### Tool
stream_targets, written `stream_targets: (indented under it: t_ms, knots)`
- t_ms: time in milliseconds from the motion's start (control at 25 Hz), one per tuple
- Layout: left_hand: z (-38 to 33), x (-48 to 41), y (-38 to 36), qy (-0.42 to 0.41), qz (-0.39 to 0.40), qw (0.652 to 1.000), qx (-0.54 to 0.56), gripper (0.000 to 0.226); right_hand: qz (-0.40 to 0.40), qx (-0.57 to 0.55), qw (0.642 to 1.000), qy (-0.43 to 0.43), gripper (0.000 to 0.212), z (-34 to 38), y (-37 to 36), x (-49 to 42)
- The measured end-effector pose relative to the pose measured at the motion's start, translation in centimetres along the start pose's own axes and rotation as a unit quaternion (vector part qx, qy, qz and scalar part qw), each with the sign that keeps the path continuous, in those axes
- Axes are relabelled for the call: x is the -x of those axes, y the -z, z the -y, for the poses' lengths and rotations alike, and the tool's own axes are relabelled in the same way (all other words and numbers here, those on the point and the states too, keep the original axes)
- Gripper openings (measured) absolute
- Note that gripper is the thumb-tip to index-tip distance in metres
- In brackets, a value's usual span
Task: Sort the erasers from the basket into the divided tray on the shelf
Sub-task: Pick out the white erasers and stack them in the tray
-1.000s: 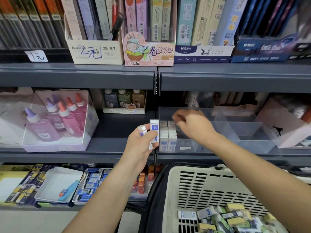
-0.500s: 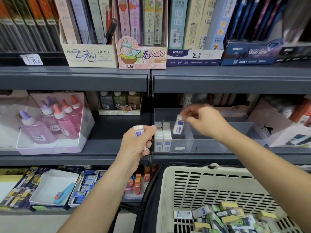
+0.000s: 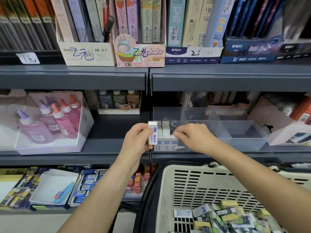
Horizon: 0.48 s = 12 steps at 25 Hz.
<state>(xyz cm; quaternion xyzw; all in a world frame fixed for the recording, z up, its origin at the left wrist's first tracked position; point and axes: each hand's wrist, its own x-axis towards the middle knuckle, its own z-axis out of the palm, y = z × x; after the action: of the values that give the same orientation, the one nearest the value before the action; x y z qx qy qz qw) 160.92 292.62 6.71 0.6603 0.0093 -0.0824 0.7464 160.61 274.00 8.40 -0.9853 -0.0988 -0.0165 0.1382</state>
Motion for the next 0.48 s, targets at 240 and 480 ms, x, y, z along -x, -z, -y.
stream_targets:
  t_ms: [240, 480]
  knots:
    - [0.3, 0.6, -0.7, -0.028, 0.061, 0.996, -0.066, 0.020, -0.055, -0.211, 0.975, 0.041, 0.017, 2.6, 1.8, 0.2]
    - [1.4, -0.1, -0.4, -0.077, -0.040, 0.983, -0.165, 0.028, -0.123, -0.224, 0.967, -0.017, 0.008, 0.1, 3.5, -1.3]
